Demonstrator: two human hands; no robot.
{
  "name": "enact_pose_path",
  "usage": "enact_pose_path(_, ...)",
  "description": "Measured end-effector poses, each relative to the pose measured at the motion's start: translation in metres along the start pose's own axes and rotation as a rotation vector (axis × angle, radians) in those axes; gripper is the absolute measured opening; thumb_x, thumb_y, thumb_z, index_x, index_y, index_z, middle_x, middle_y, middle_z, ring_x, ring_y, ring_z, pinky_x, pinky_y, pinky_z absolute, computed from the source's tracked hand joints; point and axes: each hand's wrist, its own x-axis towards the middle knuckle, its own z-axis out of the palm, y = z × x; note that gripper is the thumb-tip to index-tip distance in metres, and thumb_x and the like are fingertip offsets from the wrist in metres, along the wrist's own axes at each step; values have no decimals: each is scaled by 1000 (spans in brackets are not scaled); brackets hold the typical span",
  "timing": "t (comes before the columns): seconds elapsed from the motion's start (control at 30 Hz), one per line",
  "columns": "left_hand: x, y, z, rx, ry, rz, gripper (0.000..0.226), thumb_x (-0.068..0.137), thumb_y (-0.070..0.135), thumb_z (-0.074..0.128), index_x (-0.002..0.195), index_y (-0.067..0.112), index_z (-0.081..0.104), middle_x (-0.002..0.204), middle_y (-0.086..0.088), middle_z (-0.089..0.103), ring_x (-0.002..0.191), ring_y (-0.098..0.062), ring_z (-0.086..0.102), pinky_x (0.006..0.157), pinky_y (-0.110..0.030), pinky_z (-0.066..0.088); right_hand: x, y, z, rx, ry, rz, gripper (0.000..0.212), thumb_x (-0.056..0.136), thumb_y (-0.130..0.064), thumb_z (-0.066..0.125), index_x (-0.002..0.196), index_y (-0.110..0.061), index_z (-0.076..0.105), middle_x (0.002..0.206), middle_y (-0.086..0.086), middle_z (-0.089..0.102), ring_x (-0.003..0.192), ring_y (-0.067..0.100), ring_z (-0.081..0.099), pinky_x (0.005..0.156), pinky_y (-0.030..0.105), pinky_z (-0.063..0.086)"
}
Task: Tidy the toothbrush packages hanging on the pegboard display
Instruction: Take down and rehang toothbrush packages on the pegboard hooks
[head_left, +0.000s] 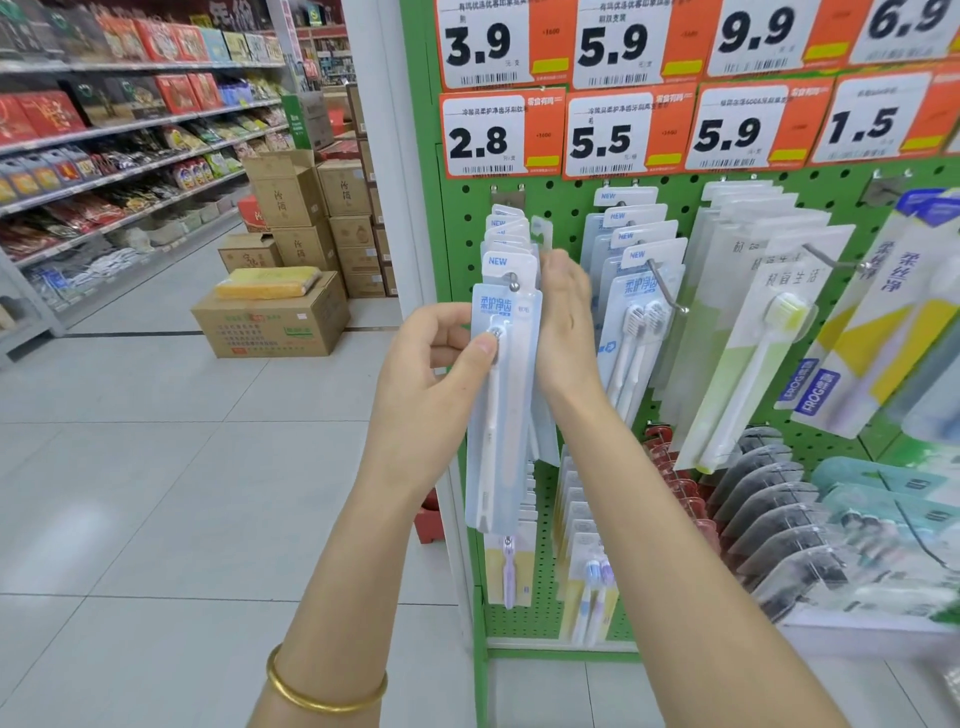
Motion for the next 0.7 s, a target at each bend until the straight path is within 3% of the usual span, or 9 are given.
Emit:
enact_pose_path(0.1,0,0,0,0,2,13,16,84,28,61,100,30,58,94,6,62,90,-13,59,83,-33,51,-16,7,-5,-31,-32,45,50,104,-40,17,136,-15,45,141,-4,38,116,-11,31,93,-6,16)
enact_pose_path(0.2,0,0,4,23,17,19,17,90,17,62,99,30,55,92,11,59,87,-8,56,82,-29,49,-35,14,-7,-44,-39,57,56,98,-48,16,134,-19,48,145,-1,37,125,-10,26,99,-2,15)
enact_pose_path(0.33,0,1,6,5,43,23,19,89,16,62,97,32,55,91,7,59,91,-20,59,82,-32,48,-64,15,-10,-120,-34,52,70,91,-54,17,146,-14,33,153,-3,23,135,-9,16,113,14,12)
enact_pose_path(0.5,-1,2,10,-17,79,28,24,91,11,61,91,34,53,85,11,58,84,-10,57,79,-25,48,-85,16,-18,-149,-31,48,58,100,-43,24,148,-11,27,153,-5,19,117,-35,11,97,-6,9)
enact_pose_path(0.7,-4,2,16,-52,117,33,25,91,11,60,90,34,51,81,13,54,76,-2,54,71,-12,46,-104,6,-37,-118,16,27,57,98,-41,27,146,-10,32,150,-7,24,118,-34,13,96,-7,11)
